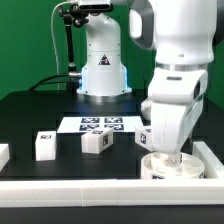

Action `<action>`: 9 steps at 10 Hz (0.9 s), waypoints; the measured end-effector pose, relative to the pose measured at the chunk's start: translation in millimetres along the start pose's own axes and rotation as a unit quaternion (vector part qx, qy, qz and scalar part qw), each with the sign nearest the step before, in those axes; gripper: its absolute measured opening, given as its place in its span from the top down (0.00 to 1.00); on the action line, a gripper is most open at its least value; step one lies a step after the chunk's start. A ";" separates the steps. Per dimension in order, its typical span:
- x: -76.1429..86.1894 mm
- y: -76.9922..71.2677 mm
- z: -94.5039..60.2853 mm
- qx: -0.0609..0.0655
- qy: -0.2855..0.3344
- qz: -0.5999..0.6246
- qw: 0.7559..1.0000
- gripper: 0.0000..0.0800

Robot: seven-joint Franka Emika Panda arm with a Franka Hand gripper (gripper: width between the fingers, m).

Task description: Assemble stool

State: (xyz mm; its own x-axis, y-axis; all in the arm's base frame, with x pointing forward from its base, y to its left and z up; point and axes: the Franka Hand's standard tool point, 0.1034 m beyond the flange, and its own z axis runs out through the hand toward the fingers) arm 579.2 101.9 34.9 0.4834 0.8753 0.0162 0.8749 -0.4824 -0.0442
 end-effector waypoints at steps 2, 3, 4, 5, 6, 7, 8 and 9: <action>0.5 0.4 -18.4 -0.007 0.001 -0.001 1.000 0.19; -2.9 0.0 -28.7 -0.012 0.002 0.003 1.000 0.19; -10.2 -3.8 -34.1 -0.019 0.006 0.019 1.000 0.19; -25.5 -15.7 -35.7 -0.025 0.009 0.043 0.999 0.19; -35.6 -25.4 -31.2 -0.020 0.003 0.065 0.998 0.19; -40.9 -29.1 -25.6 -0.028 0.012 0.066 0.997 0.19; -41.2 -29.8 -25.4 -0.025 0.009 0.065 0.998 0.19; -40.5 -29.2 -25.8 -0.026 0.010 0.076 0.997 0.19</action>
Offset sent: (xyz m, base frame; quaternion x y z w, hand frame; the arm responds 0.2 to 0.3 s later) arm -0.0272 -0.0241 0.0260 -0.0134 -0.0192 0.0617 0.9978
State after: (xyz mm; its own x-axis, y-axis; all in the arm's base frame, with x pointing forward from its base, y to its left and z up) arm 534.9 79.7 61.3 0.6105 0.7913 0.0330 0.7916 -0.6110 0.0036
